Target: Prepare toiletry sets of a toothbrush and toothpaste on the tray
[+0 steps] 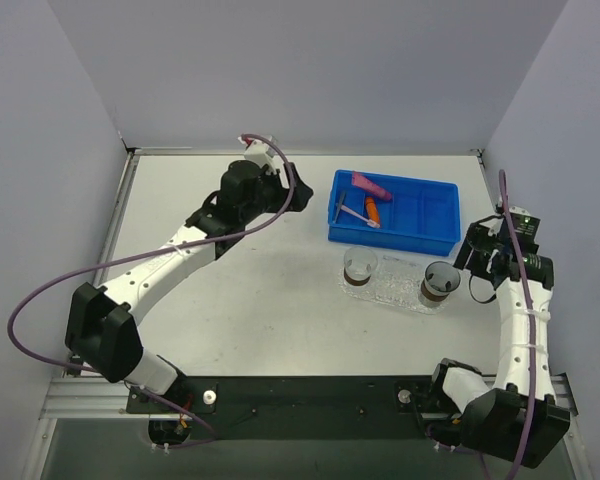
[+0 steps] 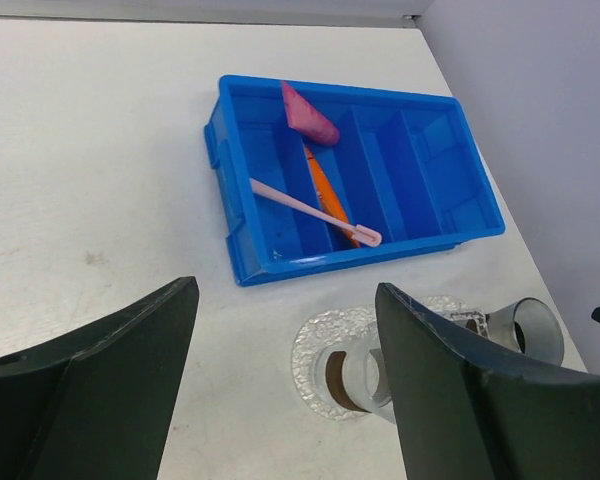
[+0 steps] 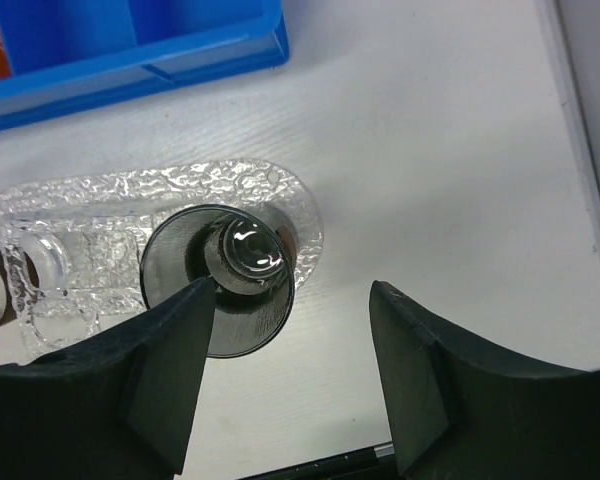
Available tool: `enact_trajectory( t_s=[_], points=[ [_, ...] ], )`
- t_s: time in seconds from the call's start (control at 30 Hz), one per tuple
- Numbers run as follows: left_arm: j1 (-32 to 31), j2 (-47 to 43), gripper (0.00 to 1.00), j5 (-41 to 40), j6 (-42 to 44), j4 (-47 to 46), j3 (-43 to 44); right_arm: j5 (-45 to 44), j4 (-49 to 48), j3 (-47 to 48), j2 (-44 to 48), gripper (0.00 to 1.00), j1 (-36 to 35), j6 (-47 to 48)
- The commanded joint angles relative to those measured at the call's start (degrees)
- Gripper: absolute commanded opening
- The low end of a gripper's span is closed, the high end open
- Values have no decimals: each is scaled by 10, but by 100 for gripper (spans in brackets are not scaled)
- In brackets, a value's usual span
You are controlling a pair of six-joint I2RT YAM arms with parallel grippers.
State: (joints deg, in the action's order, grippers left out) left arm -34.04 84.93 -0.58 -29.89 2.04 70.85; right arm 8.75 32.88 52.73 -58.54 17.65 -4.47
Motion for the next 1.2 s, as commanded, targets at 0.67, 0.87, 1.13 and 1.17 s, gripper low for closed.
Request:
enact_trajectory(
  t_s=[0.67, 0.87, 1.13, 1.17],
  points=[
    [-52, 370, 60, 48, -67, 144, 476, 18, -33, 113, 70, 51, -98, -97],
    [-52, 431, 55, 39, -114, 139, 507, 25, -41, 96, 89, 49, -98, -104],
    [-56, 499, 54, 10, -119, 163, 566, 31, -47, 77, 113, 48, -99, -112],
    [-56, 504, 54, 10, -119, 162, 569, 29, -47, 75, 113, 48, -98, -113]
  ],
)
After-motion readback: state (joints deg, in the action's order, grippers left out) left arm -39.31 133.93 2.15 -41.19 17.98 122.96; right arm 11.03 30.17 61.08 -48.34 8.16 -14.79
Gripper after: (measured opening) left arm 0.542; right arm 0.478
